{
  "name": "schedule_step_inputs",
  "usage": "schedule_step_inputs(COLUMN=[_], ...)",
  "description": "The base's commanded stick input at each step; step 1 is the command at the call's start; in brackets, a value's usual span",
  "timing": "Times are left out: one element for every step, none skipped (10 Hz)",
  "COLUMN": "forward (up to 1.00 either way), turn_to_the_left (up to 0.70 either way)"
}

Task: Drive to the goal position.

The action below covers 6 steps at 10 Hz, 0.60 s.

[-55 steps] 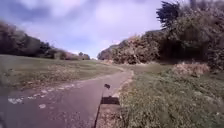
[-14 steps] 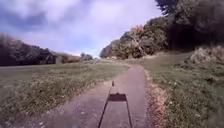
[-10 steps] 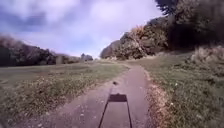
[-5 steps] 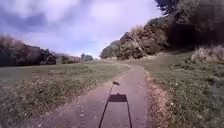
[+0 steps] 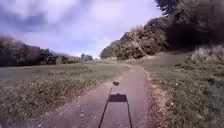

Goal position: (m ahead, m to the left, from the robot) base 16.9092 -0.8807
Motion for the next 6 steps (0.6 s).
schedule_step_inputs(forward=[0.04, 0.04, 0.04, 0.04, 0.04, 0.04], turn_to_the_left=[0.0, 0.0, 0.0, 0.0, 0.0, 0.0])
